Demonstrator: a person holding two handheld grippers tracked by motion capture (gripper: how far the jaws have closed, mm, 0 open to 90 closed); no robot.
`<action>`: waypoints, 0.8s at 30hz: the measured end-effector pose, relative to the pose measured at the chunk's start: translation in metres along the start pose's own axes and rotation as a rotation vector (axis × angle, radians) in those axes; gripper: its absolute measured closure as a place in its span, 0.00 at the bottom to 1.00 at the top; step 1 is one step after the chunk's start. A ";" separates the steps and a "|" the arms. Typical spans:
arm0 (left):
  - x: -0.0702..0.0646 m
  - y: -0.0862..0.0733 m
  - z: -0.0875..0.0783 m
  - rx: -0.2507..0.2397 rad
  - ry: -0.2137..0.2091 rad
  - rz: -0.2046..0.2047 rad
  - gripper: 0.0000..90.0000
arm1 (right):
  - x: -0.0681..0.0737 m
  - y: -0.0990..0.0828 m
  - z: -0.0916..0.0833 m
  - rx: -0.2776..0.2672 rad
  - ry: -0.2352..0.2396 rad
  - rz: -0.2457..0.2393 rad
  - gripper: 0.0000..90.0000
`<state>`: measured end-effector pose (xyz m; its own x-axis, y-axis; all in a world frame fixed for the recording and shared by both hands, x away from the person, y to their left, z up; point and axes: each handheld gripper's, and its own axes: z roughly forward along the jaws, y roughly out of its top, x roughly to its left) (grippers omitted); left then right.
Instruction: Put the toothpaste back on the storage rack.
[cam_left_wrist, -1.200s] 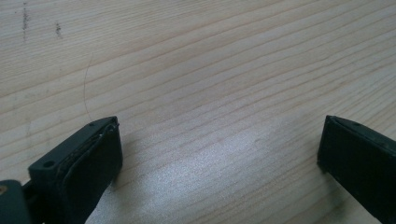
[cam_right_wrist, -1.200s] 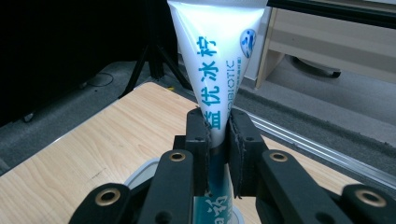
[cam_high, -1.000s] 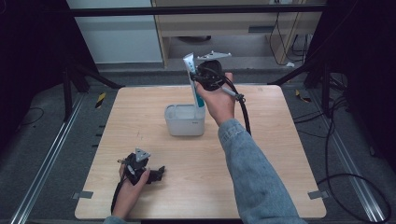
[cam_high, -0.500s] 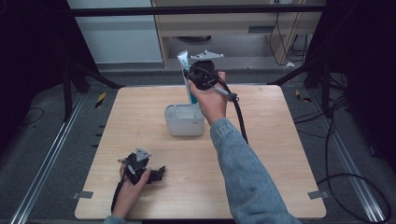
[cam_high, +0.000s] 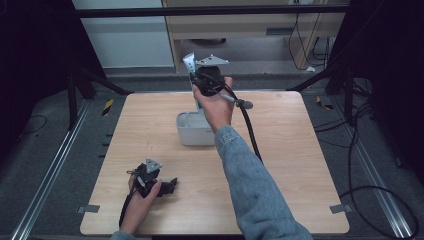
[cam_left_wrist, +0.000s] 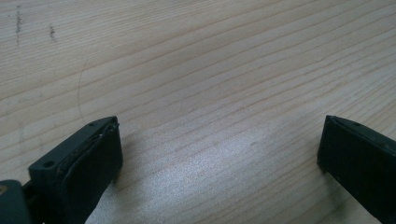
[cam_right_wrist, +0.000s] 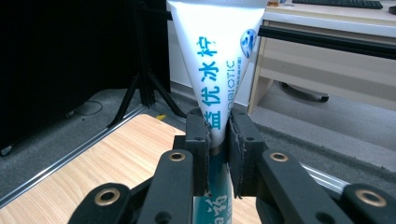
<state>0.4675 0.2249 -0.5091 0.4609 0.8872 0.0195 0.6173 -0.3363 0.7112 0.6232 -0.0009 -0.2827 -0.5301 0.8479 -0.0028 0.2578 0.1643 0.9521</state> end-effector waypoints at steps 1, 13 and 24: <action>0.000 0.000 0.000 0.000 0.000 0.000 0.00 | 0.000 -0.001 0.002 0.001 0.000 0.001 0.88; 0.000 0.001 0.001 0.000 -0.003 0.002 0.00 | 0.005 -0.013 0.010 0.001 -0.009 -0.002 0.88; 0.000 0.001 0.001 0.000 -0.004 0.003 0.00 | 0.008 -0.019 0.012 0.001 -0.006 0.000 0.88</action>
<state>0.4683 0.2239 -0.5091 0.4652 0.8850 0.0190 0.6160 -0.3391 0.7110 0.6236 0.0092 -0.3049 -0.5252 0.8510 -0.0046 0.2589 0.1650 0.9517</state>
